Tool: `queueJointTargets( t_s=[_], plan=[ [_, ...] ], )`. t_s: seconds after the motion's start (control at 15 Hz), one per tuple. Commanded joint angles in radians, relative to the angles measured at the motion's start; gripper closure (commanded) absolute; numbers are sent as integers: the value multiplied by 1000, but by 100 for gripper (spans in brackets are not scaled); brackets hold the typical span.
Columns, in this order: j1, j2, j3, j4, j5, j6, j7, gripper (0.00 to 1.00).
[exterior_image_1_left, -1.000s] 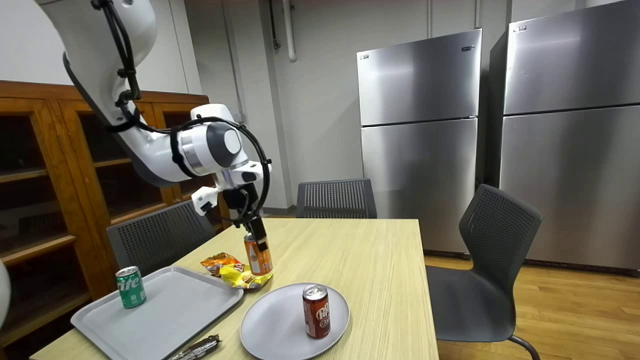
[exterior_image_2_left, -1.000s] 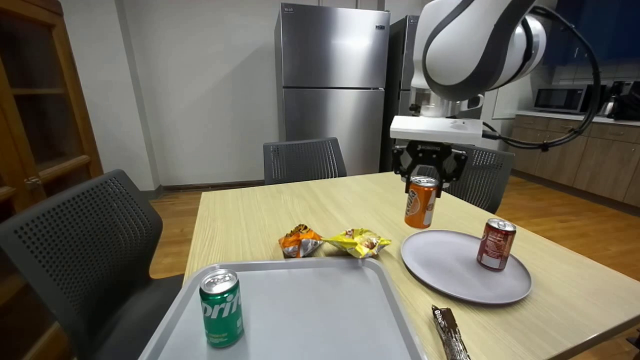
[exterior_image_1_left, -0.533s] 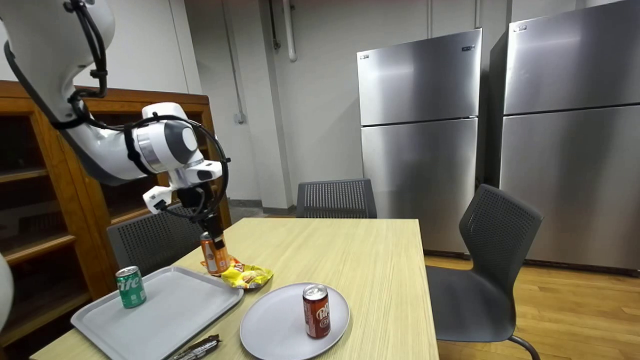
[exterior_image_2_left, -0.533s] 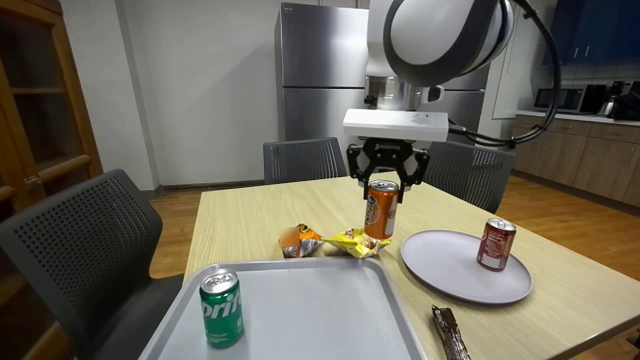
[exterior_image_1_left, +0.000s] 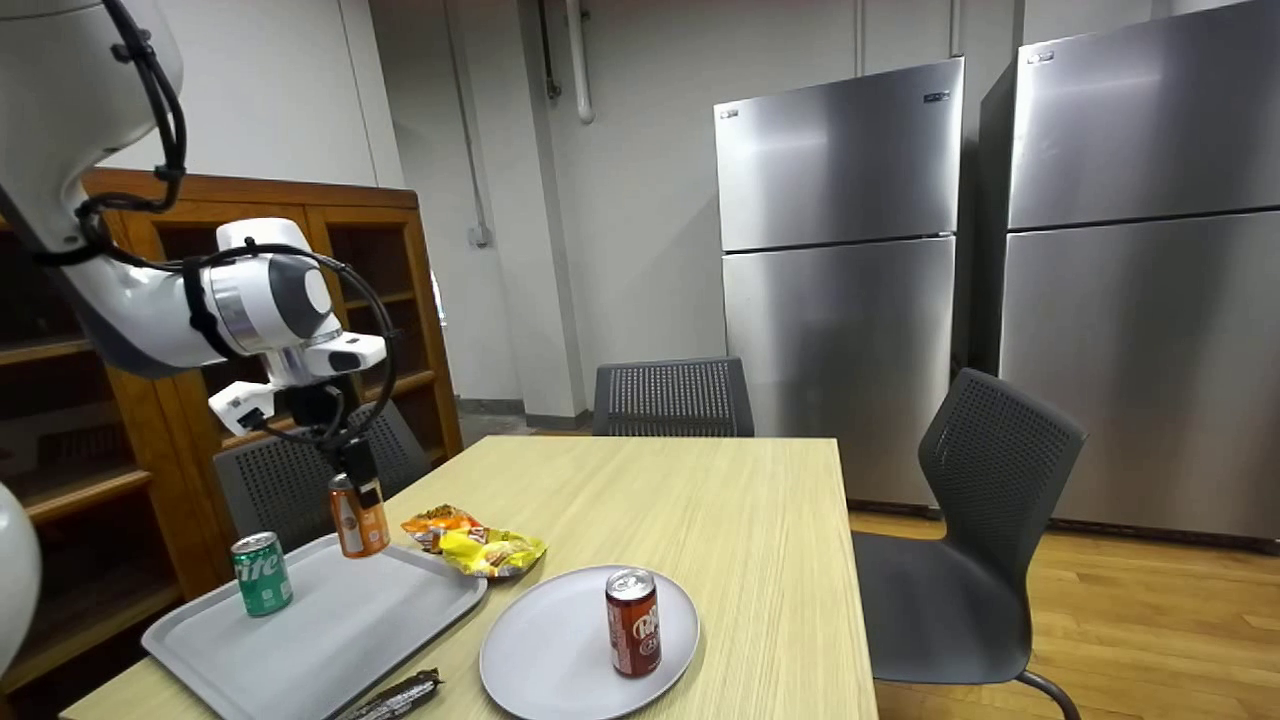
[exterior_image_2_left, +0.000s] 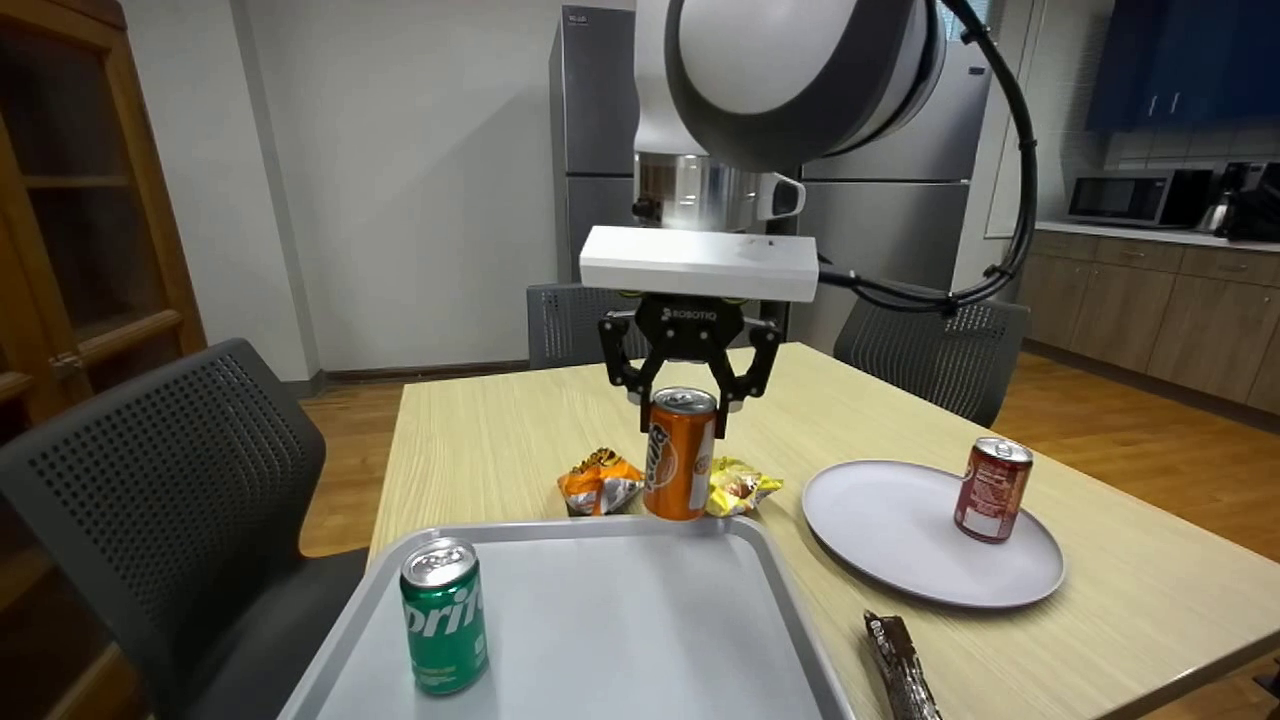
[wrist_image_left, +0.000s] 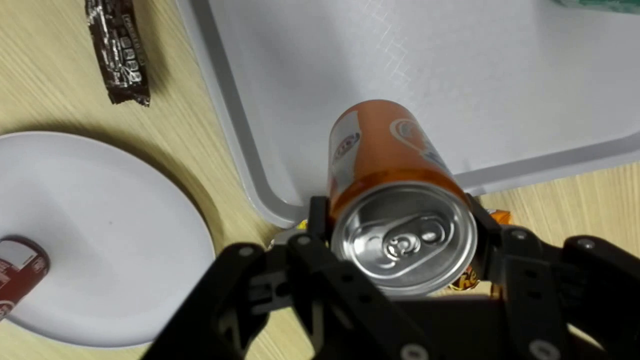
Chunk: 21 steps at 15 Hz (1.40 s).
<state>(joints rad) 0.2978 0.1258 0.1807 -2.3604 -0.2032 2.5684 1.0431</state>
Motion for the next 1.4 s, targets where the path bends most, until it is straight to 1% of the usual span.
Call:
queueJointTargets(
  t_s=[0.0,0.2,0.4,0.67,1.33],
  plan=[
    [20,53,25,77,30,-44,-22,62],
    [43,101,31,116,39,-42,-24,62],
    [72,154,19,160,26,-32,-3,62],
    [113,229,-6,229,4,-35,22,62],
    [202,387,-85,391,6,-47,35,62]
  ],
)
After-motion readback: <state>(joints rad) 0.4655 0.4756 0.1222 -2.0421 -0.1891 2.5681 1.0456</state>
